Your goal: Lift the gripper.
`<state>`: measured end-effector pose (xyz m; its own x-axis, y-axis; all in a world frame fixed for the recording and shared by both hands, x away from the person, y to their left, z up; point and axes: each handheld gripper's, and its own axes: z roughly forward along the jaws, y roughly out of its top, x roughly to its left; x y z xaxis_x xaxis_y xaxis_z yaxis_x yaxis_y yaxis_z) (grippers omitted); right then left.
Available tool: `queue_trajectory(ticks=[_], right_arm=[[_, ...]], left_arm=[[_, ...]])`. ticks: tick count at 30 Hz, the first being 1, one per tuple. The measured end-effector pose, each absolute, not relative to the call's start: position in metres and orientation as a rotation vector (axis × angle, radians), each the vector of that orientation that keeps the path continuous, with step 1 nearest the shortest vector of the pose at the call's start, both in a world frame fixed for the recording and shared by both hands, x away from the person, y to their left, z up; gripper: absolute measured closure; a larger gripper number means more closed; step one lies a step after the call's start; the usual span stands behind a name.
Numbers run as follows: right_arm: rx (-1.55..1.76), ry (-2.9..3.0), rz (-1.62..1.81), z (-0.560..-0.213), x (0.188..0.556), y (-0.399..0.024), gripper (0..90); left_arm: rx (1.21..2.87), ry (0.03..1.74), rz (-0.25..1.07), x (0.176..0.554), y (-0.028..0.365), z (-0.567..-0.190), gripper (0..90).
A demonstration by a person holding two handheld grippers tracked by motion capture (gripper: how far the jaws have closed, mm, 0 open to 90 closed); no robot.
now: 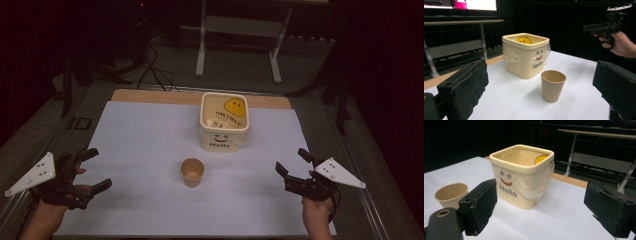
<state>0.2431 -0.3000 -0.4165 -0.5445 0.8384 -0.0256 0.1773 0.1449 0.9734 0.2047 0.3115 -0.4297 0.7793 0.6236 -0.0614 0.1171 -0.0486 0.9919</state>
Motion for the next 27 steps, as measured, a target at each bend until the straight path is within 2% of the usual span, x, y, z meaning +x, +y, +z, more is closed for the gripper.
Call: queue_trajectory(ticks=[7, 12, 27], right_arm=[[0.977, 1.823, 1.450, -0.413, 0.239, -0.303, 11.5], [0.975, 1.823, 1.451, -0.410, 0.239, -0.301, 11.5], [0.956, 1.862, 1.483, -0.409, 0.243, -0.299, 11.5]], left_arm=[[1.621, 0.651, 0.380, 0.206, 0.310, -0.428, 0.8], [1.670, 0.610, 0.325, 0.209, 0.307, -0.418, 0.8], [1.793, 0.528, 0.291, 0.232, 0.288, -0.372, 0.9]])
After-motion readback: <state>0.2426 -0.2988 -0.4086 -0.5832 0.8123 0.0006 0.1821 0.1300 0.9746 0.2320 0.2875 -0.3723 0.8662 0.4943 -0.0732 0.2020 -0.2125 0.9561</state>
